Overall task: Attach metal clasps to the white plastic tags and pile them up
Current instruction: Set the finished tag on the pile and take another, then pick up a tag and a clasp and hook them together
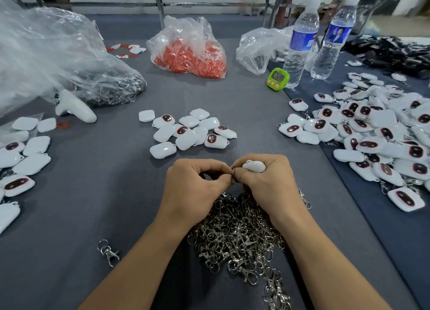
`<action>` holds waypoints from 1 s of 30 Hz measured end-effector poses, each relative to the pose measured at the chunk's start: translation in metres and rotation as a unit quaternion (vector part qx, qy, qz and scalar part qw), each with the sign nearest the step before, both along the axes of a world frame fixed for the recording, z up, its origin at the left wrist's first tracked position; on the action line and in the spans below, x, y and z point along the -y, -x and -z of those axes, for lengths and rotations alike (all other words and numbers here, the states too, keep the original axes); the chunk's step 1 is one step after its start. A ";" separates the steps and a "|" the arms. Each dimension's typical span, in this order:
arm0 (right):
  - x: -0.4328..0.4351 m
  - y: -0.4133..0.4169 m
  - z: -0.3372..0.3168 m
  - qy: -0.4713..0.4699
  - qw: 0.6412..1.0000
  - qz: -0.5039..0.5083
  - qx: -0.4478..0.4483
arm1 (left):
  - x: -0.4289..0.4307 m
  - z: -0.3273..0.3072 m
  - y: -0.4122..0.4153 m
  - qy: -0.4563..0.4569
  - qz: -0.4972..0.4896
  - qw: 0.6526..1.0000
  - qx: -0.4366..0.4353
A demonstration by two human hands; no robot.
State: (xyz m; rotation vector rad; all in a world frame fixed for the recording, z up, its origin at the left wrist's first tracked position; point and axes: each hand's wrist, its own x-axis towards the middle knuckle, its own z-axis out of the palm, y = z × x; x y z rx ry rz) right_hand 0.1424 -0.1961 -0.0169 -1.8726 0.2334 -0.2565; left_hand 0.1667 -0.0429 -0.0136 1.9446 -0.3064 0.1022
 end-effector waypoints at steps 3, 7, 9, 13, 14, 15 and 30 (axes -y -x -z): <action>0.002 0.001 -0.002 -0.009 1.000 -0.018 -0.010 | -0.001 0.001 -0.002 0.011 0.011 1.000 -0.023; 0.006 0.000 -0.004 -0.007 0.999 -0.043 -0.029 | -0.003 0.001 -0.003 0.008 0.034 0.999 -0.027; 0.008 0.000 -0.004 0.000 0.998 -0.056 -0.038 | -0.003 0.001 -0.003 0.001 0.046 0.999 -0.021; 0.010 -0.002 -0.004 0.015 0.997 -0.073 -0.038 | 0.000 0.003 -0.002 -0.003 0.037 0.999 -0.020; 0.010 -0.003 -0.003 0.015 0.996 -0.075 -0.038 | 0.000 0.003 -0.003 -0.003 0.034 0.999 -0.020; 0.010 -0.003 -0.003 0.013 0.996 -0.080 -0.037 | 0.000 0.003 -0.003 -0.001 0.032 0.999 -0.020; 0.003 0.001 0.000 -0.004 0.999 -0.049 -0.019 | -0.014 0.003 -0.016 -0.077 -0.181 0.979 0.046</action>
